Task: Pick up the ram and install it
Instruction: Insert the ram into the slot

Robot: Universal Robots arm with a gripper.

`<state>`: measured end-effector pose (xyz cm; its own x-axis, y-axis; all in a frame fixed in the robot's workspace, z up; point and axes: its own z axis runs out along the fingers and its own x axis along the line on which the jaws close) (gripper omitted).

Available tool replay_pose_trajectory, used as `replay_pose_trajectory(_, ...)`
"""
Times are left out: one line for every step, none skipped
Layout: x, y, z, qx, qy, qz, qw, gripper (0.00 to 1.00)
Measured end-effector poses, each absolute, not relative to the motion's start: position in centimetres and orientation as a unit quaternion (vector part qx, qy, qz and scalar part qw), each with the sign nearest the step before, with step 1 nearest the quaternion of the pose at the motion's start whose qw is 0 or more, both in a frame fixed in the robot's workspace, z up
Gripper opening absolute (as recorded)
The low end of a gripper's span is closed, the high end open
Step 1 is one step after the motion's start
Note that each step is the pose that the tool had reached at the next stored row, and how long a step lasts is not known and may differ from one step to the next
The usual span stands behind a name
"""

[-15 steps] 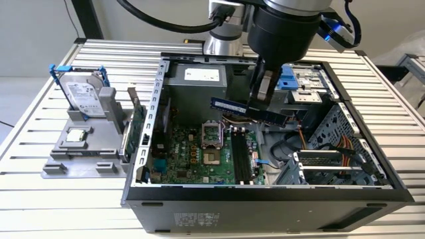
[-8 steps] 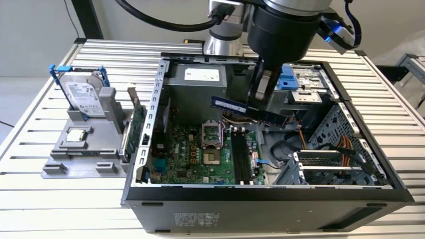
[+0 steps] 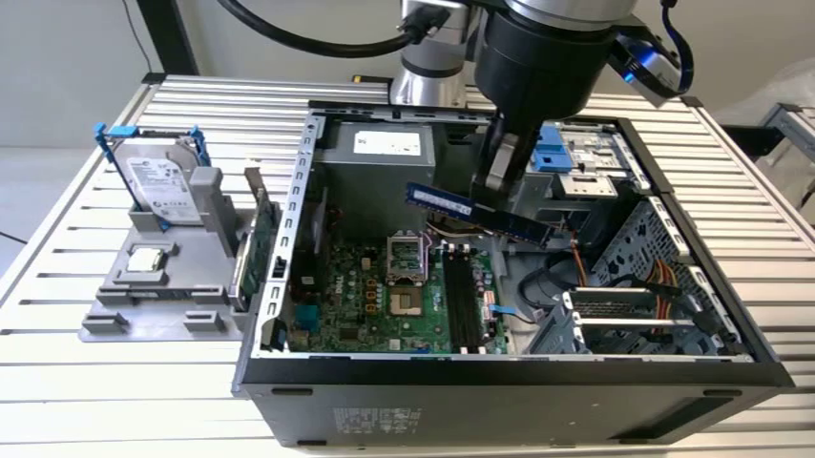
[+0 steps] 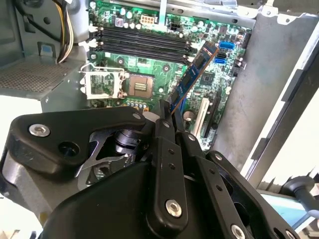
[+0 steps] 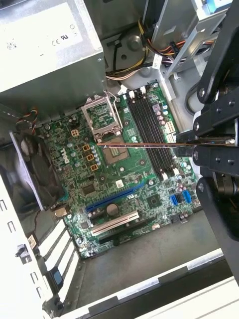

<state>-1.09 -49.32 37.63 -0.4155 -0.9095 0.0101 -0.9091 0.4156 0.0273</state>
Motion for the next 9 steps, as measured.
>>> replay_pose_trajectory(-1.09,-49.32,37.63,0.538,-0.843,-0.009,0.012,0.00)
replay_pose_trajectory(-1.09,-49.32,37.63,0.536,-0.844,-0.009,0.012,0.00)
replay_pose_trajectory(-1.10,-49.32,37.63,0.534,-0.845,-0.009,0.012,0.00)
replay_pose_trajectory(-1.09,-49.32,37.63,0.532,-0.847,-0.009,0.012,0.00)
replay_pose_trajectory(-1.09,-49.32,37.63,0.529,-0.848,-0.009,0.011,0.00)
replay_pose_trajectory(-1.09,-49.32,37.63,0.527,-0.850,-0.009,0.011,0.00)
replay_pose_trajectory(-1.10,-49.32,37.63,0.525,-0.851,-0.009,0.011,0.00)
replay_pose_trajectory(-1.09,-49.32,37.63,0.523,-0.853,-0.009,0.011,0.00)
replay_pose_trajectory(-1.09,-49.32,37.63,0.520,-0.854,-0.009,0.011,0.00)
